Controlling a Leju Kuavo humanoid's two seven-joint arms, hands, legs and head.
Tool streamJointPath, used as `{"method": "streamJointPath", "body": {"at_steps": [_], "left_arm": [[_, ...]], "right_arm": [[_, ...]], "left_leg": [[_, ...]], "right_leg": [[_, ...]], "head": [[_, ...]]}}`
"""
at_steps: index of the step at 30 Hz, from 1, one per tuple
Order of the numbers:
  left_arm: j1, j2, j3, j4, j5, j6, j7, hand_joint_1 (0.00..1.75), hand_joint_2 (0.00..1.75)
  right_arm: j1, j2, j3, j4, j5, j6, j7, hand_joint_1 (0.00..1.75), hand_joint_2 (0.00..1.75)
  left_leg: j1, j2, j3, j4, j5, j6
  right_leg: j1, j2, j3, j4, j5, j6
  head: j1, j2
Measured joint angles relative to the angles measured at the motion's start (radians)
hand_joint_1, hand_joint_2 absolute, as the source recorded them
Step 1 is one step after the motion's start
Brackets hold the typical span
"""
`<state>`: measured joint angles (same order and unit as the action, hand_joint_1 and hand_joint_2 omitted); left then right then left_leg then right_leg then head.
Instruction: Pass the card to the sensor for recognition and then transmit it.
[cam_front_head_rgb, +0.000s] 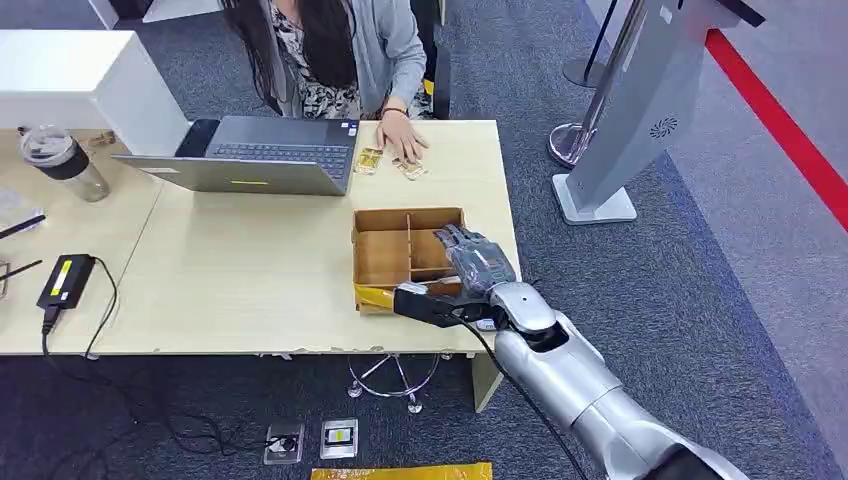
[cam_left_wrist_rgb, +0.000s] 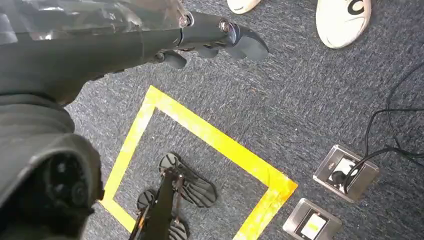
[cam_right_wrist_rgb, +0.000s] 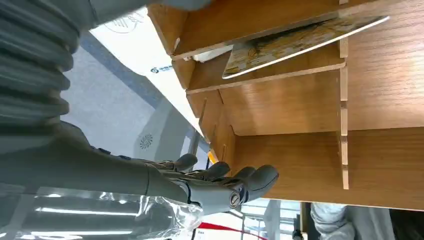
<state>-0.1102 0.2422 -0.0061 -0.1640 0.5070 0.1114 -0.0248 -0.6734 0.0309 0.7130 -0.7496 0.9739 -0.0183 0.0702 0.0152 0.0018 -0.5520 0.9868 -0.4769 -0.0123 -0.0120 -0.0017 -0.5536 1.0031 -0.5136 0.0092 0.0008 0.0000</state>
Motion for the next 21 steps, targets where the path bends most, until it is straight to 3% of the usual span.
{"method": "streamJointPath", "body": {"at_steps": [21], "left_arm": [[0.0, 0.017, -0.007, 0.0, 0.006, -0.031, 0.0, 0.0, 0.0]], "right_arm": [[0.0, 0.02, 0.002, 0.003, -0.006, 0.008, -0.011, 0.0, 1.75]], "left_leg": [[0.0, 0.0, 0.0, 0.0, 0.0, 0.0]], "right_leg": [[0.0, 0.0, 0.0, 0.0, 0.0, 0.0]], "head": [[0.0, 0.0]]}}
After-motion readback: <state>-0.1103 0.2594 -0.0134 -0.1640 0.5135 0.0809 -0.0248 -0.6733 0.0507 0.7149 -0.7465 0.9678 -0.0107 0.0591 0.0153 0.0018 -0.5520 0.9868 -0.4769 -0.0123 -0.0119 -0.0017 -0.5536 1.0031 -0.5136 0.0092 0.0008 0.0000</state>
